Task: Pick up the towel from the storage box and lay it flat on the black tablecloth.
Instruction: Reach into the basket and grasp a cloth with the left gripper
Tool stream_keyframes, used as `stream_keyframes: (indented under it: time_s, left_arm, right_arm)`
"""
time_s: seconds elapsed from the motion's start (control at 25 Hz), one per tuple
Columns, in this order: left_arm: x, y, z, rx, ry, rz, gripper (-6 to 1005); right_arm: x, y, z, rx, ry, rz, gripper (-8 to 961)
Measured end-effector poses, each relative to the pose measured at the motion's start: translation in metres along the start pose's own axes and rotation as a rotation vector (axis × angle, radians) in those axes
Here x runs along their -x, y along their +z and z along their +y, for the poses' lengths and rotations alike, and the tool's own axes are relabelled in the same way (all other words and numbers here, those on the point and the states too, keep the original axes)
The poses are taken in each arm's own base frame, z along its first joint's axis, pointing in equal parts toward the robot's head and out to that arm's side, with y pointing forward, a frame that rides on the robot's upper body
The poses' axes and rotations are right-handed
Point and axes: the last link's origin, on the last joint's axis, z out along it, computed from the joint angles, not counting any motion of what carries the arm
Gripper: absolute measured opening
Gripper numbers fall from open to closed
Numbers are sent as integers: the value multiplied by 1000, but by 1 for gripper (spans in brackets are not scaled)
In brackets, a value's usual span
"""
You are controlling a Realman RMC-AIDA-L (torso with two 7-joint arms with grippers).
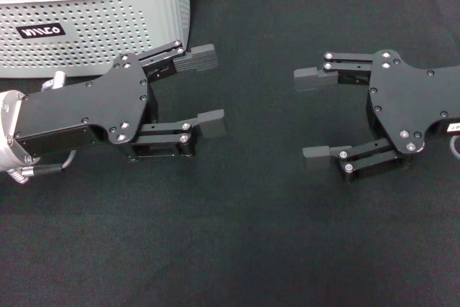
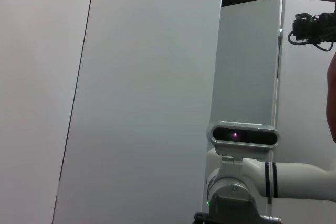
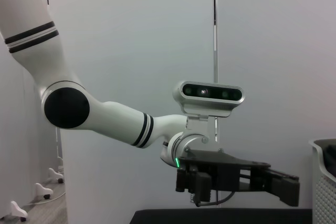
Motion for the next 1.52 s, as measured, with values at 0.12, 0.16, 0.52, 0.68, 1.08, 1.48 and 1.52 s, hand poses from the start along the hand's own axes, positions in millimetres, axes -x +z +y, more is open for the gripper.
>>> stream_keyframes:
  time_s: [0.12,0.16,0.52,0.68,1.08,1.48,1.52]
  left_arm:
    - [0,0,0,0,-1,0,880]
    - [0,0,0,0,0,0,880]
    - [2,-4,1,-15,-2,0,879]
    - [-2,-14,-4,-92,28,48,879]
    - [-11,-56,-39,-531,95,205,878]
    - [-10,-95,-54,-809,230,185,877]
    - [-11,-100,-54,-833,247,185,877]
  right_arm:
    - [1,-2,1,3,6,1,886]
    - [1,-3,2,5,9,0,886]
    - [1,-3,5,17,18,-10,886]
    - [-1,-6,7,1,31,-27,886]
    - [-6,-19,9,-56,26,-41,885]
    - [-3,-20,0,-88,-18,-33,885]
    - [-2,-20,-1,-91,-20,-33,885]
